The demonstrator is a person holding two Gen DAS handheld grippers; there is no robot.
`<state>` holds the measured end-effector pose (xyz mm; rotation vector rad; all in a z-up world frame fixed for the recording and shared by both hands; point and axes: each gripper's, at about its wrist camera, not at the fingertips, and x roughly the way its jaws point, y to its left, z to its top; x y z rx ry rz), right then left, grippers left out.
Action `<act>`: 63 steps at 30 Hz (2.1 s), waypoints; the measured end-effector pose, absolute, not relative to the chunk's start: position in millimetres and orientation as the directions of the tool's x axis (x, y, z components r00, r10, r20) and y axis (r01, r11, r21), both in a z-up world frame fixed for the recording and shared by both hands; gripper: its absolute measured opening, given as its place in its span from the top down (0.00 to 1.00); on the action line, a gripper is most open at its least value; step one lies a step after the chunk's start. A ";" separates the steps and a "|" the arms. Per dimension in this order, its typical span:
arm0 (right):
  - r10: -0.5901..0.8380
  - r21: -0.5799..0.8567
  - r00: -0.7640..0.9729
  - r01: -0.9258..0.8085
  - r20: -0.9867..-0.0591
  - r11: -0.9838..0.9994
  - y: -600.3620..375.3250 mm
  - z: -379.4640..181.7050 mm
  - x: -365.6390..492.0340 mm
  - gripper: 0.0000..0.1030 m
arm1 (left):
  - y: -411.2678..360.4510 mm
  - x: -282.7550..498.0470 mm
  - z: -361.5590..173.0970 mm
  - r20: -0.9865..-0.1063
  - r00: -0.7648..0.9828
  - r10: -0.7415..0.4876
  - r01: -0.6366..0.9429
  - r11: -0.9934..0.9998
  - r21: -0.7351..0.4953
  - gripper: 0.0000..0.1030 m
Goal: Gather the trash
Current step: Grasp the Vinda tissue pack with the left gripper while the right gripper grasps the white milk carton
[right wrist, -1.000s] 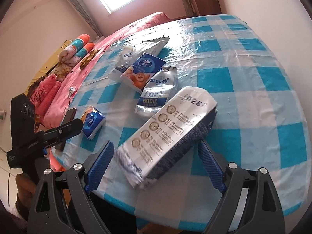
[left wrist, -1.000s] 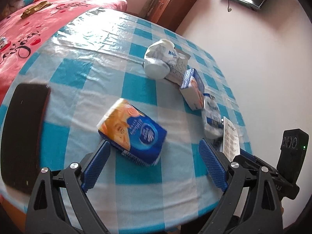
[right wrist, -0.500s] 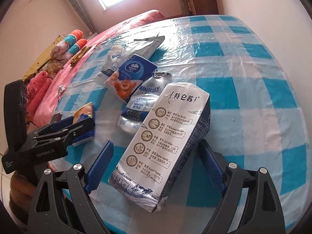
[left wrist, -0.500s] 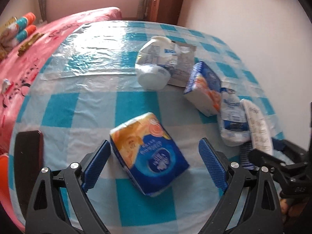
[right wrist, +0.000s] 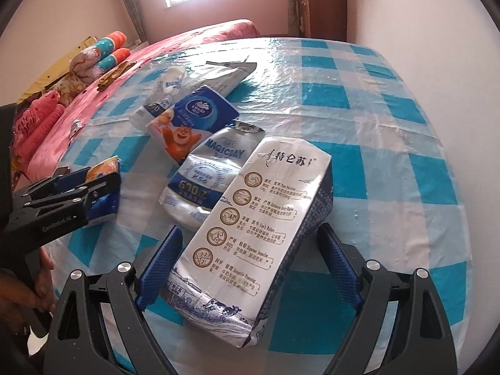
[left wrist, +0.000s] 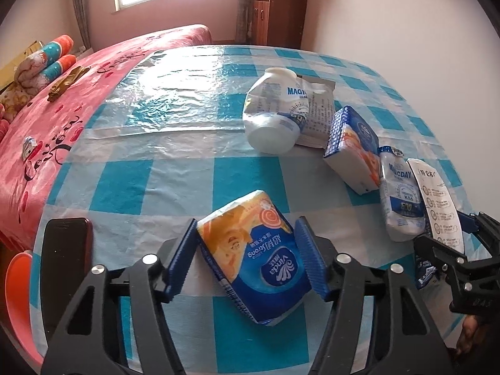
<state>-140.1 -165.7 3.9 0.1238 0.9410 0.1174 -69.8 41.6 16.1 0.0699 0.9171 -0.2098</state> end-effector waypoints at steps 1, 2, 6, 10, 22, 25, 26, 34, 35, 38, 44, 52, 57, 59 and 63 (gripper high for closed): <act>0.153 0.155 0.583 -0.047 -0.798 0.987 -166.9 3.7 -140.1 0.16 | 42.5 -69.7 16.2 -0.793 0.590 -0.154 0.209 0.977 -0.034 0.41; 0.152 0.155 0.582 -0.045 -0.799 0.987 -167.3 4.0 -140.5 0.16 | 44.8 -69.5 16.8 -0.791 0.590 -0.160 0.206 0.978 -0.044 0.43; 0.147 0.150 0.584 -0.044 -0.798 0.988 -169.5 5.5 -143.0 0.23 | 49.5 -69.3 17.1 -0.789 0.589 -0.174 0.201 0.977 -0.065 0.48; 0.108 0.100 0.581 -0.045 -0.807 0.994 -167.5 6.8 -145.1 0.37 | 57.0 -67.8 17.7 -0.787 0.585 -0.195 0.192 0.976 -0.099 0.53; 0.076 0.099 0.587 0.006 -0.806 0.995 -180.3 6.3 -145.8 0.27 | 62.4 -73.6 16.8 -0.804 0.571 -0.163 0.190 0.980 -0.063 0.30; 0.089 0.116 0.590 0.007 -0.802 0.993 -181.7 7.1 -145.0 0.22 | 60.7 -78.2 15.4 -0.811 0.567 -0.144 0.184 0.982 -0.046 0.22; 0.088 0.114 0.591 0.008 -0.802 0.993 -181.7 7.3 -144.4 0.21 | 59.5 -78.8 15.4 -0.812 0.568 -0.136 0.181 0.983 -0.038 0.21; 0.092 0.136 0.596 0.030 -0.798 0.990 -193.5 8.5 -139.9 0.15 | 40.1 -84.7 12.9 -0.832 0.541 -0.119 0.211 0.978 -0.003 0.13; 0.095 0.138 0.595 0.027 -0.798 0.990 -193.7 8.0 -140.3 0.15 | 37.5 -86.8 11.8 -0.833 0.542 -0.112 0.216 0.976 0.010 0.12; 0.095 0.133 0.593 0.021 -0.799 0.991 -193.7 4.9 -141.2 0.15 | 34.4 -92.3 9.9 -0.825 0.557 -0.098 0.221 0.975 0.034 0.12; 0.087 0.115 0.605 0.008 -0.791 0.993 -191.8 3.7 -137.3 0.15 | 33.5 -94.7 10.2 -0.799 0.594 -0.094 0.213 0.976 0.044 0.32; 0.076 0.108 0.614 0.015 -0.786 0.994 -195.1 1.4 -132.4 0.18 | 35.5 -94.3 14.9 -0.791 0.601 -0.116 0.219 0.976 0.023 0.53; 0.045 0.077 0.621 0.025 -0.783 0.997 -198.4 3.6 -138.5 0.45 | 38.2 -95.7 16.6 -0.790 0.597 -0.141 0.229 0.973 -0.001 0.59; 0.057 0.094 0.620 0.027 -0.783 0.995 -201.4 3.9 -139.9 0.45 | 39.2 -96.8 17.4 -0.788 0.596 -0.157 0.235 0.972 -0.016 0.61; 0.085 0.135 0.626 0.032 -0.775 0.990 -207.0 4.9 -144.9 0.45 | 42.4 -99.7 18.8 -0.783 0.592 -0.190 0.243 0.969 -0.052 0.63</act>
